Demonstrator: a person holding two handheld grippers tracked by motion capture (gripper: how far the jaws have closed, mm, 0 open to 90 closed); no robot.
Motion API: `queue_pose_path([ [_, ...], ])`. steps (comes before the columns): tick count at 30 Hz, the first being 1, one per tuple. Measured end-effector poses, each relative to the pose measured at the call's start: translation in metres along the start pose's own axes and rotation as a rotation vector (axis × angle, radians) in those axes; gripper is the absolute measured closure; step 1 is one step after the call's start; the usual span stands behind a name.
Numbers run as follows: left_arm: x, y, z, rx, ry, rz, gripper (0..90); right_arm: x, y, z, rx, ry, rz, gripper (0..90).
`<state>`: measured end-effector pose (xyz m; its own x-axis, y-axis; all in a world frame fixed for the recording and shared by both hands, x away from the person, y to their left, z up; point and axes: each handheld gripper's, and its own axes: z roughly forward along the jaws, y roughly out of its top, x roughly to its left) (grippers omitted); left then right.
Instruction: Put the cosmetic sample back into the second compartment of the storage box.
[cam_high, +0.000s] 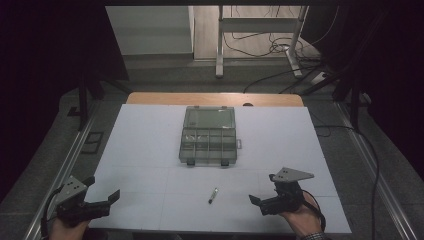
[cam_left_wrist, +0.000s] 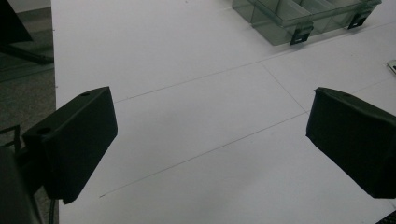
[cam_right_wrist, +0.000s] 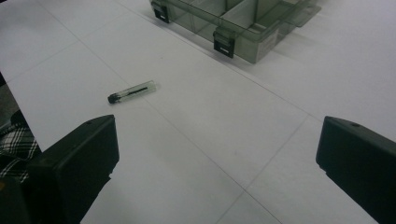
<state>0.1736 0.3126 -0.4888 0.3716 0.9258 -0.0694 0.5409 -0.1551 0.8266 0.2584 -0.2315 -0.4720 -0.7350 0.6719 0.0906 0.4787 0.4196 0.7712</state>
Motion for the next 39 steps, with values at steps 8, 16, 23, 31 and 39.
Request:
queue_pose_path([
  [8,0.0,0.0,0.0,0.0,-0.002,-0.003,2.4,0.008,0.005,0.012,0.026,0.033,-0.024,0.0],
  [16,0.0,0.0,0.0,0.001,-0.002,-0.003,2.4,0.017,0.011,0.026,0.036,0.046,-0.043,0.0],
  [23,0.0,0.0,0.0,0.0,-0.003,-0.003,2.4,0.02,0.015,0.033,0.04,0.071,-0.044,0.0],
  [31,0.001,0.0,0.0,-0.001,-0.006,-0.004,2.4,0.025,0.018,0.042,0.076,0.09,-0.053,0.0],
  [39,0.001,0.0,0.0,0.0,-0.008,-0.003,2.5,0.031,0.022,0.051,0.097,0.087,-0.053,0.0],
])
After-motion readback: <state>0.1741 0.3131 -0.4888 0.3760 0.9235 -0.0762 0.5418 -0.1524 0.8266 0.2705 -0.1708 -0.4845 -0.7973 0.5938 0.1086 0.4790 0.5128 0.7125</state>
